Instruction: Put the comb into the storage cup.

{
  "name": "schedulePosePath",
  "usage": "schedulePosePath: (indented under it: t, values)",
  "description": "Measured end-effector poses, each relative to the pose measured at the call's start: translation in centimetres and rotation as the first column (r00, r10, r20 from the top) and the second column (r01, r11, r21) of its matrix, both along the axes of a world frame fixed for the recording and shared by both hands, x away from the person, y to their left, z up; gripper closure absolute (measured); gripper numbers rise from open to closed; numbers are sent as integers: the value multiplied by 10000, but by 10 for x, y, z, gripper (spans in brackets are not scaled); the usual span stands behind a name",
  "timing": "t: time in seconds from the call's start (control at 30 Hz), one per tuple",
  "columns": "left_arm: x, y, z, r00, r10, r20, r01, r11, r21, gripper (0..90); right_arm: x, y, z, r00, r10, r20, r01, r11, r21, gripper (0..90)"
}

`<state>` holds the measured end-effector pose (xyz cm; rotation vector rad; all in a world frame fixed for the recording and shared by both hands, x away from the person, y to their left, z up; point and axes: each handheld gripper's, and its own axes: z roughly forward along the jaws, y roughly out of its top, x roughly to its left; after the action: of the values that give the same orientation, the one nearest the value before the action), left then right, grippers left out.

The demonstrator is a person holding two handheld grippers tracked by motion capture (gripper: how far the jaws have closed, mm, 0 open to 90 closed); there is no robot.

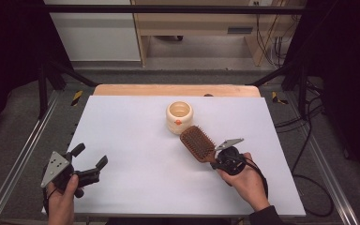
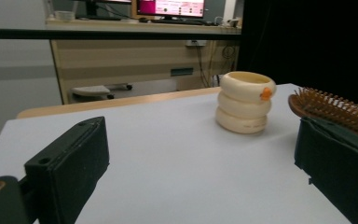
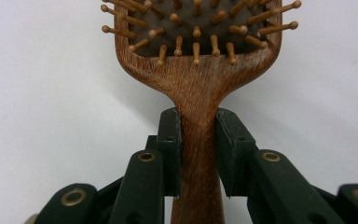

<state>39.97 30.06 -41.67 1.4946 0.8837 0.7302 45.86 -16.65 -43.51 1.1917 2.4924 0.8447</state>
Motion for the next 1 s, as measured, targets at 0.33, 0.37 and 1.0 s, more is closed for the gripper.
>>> schedulePosePath:
  t: [0.33, 0.37, 1.0]
  values:
    - [21, -59, 24, 9910, -1331, -147, 1329, 9910, -151, 30, -7, 0, 11, 9884, 6, 1522, -203, 9916, 1275, 729]
    - [24, -66, 25, 9893, -1446, -180, 1443, 9894, -150, 30, -7, 0, 12, 9865, 29, 1639, -251, 9907, 1335, 729]
    - [57, -150, 30, 9416, -3199, -1053, 3013, 9398, -1610, 37, -16, 12, 17, 9460, -92, 3239, -668, 9726, 2227, 729]
